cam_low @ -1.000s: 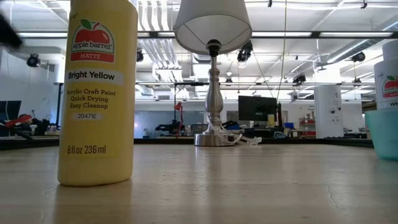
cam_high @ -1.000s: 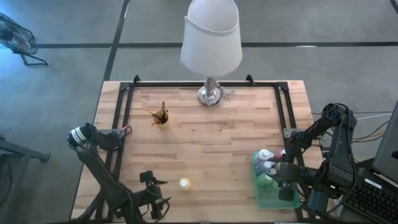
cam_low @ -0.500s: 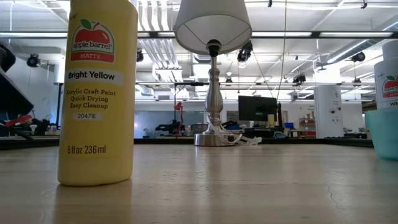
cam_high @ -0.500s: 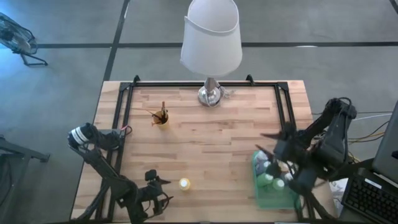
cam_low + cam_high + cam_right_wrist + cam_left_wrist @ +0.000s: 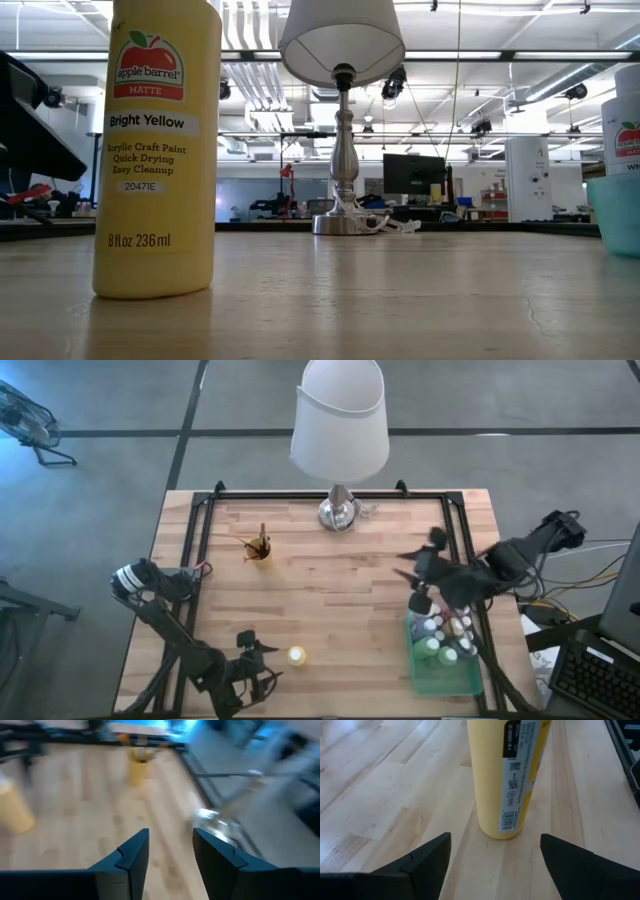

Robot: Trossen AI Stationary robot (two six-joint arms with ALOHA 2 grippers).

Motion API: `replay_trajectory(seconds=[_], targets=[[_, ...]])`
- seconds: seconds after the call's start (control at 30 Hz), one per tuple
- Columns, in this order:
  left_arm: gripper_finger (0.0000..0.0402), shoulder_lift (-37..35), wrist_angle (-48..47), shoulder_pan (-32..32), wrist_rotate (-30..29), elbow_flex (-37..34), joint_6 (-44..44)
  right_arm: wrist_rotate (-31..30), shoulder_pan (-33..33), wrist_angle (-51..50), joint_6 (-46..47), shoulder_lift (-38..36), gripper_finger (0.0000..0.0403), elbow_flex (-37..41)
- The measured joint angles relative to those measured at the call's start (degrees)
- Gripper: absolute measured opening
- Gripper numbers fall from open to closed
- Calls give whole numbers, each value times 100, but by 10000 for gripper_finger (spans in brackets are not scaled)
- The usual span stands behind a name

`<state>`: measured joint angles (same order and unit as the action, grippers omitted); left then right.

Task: Pick & Place Paint Supplies
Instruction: Put the yellow paint bottle into the green bin

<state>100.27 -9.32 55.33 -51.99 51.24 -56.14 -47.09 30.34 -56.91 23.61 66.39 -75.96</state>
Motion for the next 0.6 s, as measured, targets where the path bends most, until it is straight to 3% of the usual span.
replay_trajectory(seconds=[0.13, 0.43, 0.6], targets=[[309, 0, 42, -27, 127, 0, 7, 957, -522, 1117, -1116, -146, 137, 448], [309, 2, 123, -37, 210, -16, 11, 1098, -1343, 1792, -1795, -77, 142, 749], [309, 2, 730, -111, 272, -251, 341, 2307, -1816, 1950, -1997, -70, 150, 745]])
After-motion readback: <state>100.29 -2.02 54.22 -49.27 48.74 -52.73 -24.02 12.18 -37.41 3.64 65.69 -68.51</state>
